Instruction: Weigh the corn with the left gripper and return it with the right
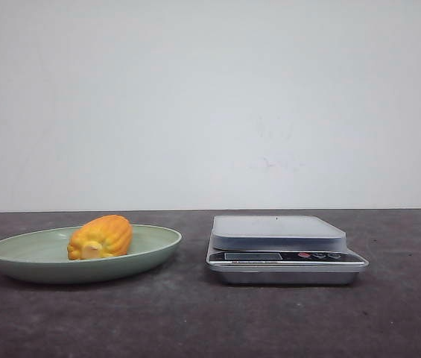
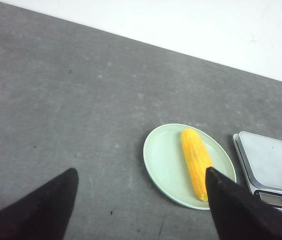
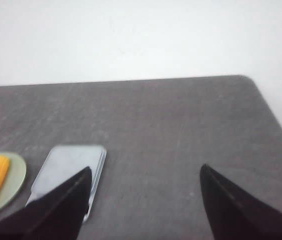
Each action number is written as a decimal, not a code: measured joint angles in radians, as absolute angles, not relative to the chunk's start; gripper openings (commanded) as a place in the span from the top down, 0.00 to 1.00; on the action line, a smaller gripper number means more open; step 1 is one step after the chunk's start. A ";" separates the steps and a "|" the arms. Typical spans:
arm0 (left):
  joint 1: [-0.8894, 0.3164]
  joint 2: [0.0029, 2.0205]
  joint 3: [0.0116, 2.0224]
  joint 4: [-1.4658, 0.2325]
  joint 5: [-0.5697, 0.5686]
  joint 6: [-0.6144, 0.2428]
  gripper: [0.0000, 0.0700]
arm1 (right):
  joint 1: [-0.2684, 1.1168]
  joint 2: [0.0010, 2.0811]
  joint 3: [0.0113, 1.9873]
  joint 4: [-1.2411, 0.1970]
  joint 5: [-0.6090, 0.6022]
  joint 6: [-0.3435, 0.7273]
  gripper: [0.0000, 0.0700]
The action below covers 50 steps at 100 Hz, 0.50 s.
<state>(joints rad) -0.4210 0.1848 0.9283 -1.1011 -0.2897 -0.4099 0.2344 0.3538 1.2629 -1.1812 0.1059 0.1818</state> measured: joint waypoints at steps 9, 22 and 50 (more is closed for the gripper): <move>-0.421 0.185 0.913 -1.075 -0.289 -0.402 0.61 | 0.233 0.268 1.161 -1.178 0.070 0.191 0.45; -0.421 0.185 0.901 -1.036 -0.289 -0.382 1.00 | 0.228 0.193 1.031 -1.167 0.055 0.215 0.94; -0.421 0.185 0.876 -0.968 -0.264 -0.355 1.00 | 0.228 0.173 0.899 -1.073 0.045 0.237 0.99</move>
<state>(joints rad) -0.4210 0.1848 0.8761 -0.9680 -0.2642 -0.3550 0.2283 0.1734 0.8986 -1.0725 0.0448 0.2367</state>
